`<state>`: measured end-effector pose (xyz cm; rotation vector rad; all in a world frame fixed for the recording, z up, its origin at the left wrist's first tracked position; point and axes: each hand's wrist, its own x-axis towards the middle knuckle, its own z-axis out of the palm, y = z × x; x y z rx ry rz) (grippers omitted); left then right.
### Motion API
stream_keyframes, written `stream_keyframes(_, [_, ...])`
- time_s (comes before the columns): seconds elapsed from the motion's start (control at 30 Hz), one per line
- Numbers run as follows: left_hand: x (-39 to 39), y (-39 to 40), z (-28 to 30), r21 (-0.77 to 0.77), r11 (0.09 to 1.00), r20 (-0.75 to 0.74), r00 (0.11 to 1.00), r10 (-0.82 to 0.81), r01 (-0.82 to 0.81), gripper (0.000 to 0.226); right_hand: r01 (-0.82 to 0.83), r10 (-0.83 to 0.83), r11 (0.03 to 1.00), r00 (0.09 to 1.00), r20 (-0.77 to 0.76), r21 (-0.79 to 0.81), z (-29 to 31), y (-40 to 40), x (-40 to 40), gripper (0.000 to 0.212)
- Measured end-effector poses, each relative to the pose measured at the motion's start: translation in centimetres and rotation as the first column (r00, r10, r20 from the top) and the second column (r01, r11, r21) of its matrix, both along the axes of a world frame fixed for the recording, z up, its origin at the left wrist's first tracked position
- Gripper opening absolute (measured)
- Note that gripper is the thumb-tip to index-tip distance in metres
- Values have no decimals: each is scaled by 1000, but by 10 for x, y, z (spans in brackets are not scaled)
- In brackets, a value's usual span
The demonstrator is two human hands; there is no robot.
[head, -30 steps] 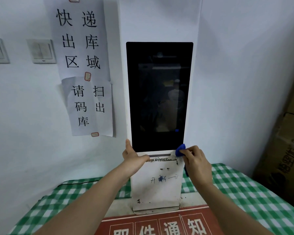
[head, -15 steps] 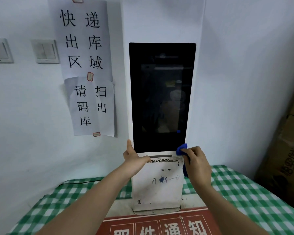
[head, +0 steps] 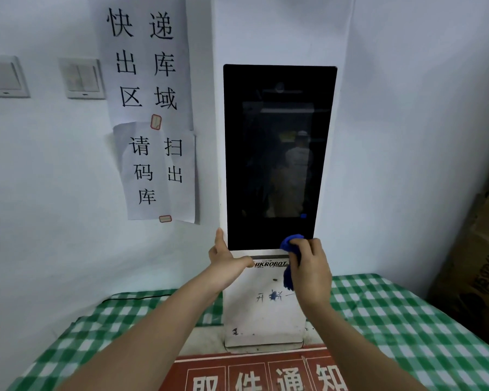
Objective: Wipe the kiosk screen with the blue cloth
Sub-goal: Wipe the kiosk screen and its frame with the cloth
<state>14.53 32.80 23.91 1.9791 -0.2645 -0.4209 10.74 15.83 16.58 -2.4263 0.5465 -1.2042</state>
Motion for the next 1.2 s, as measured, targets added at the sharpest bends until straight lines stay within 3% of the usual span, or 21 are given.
stream_keyframes(0.13, [8,4,-2,-4,1000,-20,1000,-16,16,100,-90,90,992,996,-5,-87,5,4,3,21])
stream_keyframes(0.3, [11,13,-3,-70,997,-49,998,-43,40,98,28,-92,959,972,217,280,20,2,6,18])
stream_keyframes(0.47, [12,13,-4,-96,994,-58,997,-50,44,100,11,-92,950,965,246,311,20,34,22,17])
stream_keyframes(0.63, [16,16,-3,-95,993,-46,997,-68,63,95,-65,37,988,981,193,140,18,68,38,19])
stream_keyframes(0.8, [15,27,-1,-88,990,10,994,-105,106,80,-235,231,963,972,-41,-130,20,91,45,28])
stream_keyframes(0.9, [16,32,-2,-84,992,-12,995,-96,95,78,-166,157,985,976,151,48,22,76,35,19])
stream_keyframes(1.0, [16,30,-2,-75,991,-13,994,-109,108,79,-16,-86,949,948,306,316,24,45,21,18])
stream_keyframes(1.1, [16,25,-2,-61,994,-27,995,-98,96,82,101,-249,899,918,309,427,26,16,12,20])
stream_keyframes(1.2, [17,22,-1,-43,995,-38,995,-95,93,85,120,-244,907,931,272,403,25,15,15,19])
